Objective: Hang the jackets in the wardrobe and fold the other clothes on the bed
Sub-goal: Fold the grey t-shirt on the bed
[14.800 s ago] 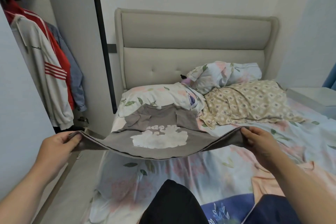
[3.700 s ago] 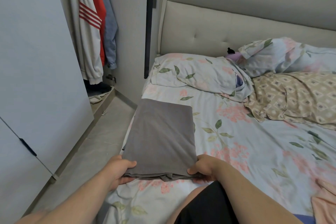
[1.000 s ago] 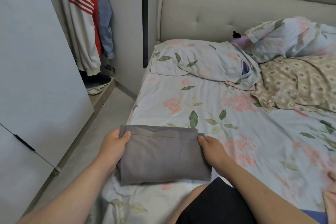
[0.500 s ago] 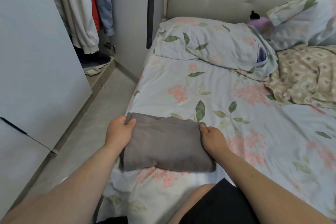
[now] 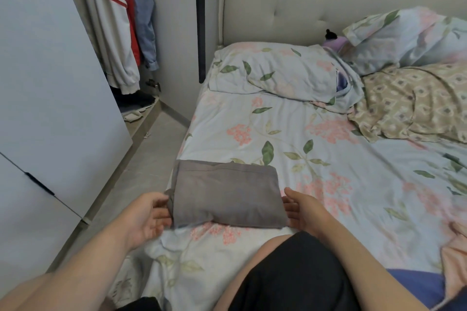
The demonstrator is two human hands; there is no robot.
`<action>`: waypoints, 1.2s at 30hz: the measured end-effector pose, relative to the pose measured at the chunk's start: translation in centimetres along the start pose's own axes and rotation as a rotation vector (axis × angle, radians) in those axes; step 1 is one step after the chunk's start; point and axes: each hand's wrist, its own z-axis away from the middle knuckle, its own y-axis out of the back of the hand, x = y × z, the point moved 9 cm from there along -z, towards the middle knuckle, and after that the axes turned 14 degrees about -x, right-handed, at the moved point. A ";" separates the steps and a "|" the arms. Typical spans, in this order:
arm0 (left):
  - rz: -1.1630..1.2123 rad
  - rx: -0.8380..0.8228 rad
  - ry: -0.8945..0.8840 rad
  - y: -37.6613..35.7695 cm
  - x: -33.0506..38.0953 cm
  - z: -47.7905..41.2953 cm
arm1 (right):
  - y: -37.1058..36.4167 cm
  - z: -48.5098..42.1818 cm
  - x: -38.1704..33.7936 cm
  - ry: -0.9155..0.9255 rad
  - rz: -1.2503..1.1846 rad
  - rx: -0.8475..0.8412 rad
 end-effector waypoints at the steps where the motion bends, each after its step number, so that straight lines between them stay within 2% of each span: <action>1: 0.008 -0.037 0.016 -0.4 -0.3 0.4 | -0.2 0.4 0.1 -0.009 0.015 -0.018; 5: -0.063 -0.184 0.003 -2.0 -1.0 1.7 | -1.1 1.6 0.3 -0.021 0.188 -0.096; 7: -0.017 -0.235 -0.081 -3.0 -1.0 2.0 | -2.4 2.0 0.4 -0.005 0.223 -0.231; 9: 0.023 -0.243 -0.151 -3.8 -1.0 2.0 | -3.8 2.1 0.5 0.010 0.127 -0.386; 12: 0.060 -0.224 -0.208 -4.3 -0.9 1.8 | -4.7 1.9 0.7 0.005 -0.030 -0.469; 18: 0.028 -0.220 -0.266 -5.3 -0.5 1.0 | -3.8 0.3 2.2 -0.047 -0.096 -0.385; 24: -0.096 -0.024 -0.178 -3.0 -0.9 -0.5 | -1.8 -0.4 2.3 -0.063 0.039 -0.172; 26: -0.134 0.036 -0.140 -2.7 -1.3 -1.0 | -1.3 -0.5 1.9 -0.080 0.202 -0.135; 29: -0.226 0.090 -0.184 -2.6 -0.7 -1.5 | -1.5 -0.3 1.4 -0.112 0.398 -0.138; 33: -0.362 0.106 -0.220 -1.5 1.2 -1.3 | -1.2 -0.2 1.2 -0.141 0.357 -0.080; 36: -0.260 0.128 -0.288 -0.4 3.1 -1.4 | -0.2 -0.2 -0.3 -0.064 0.359 0.069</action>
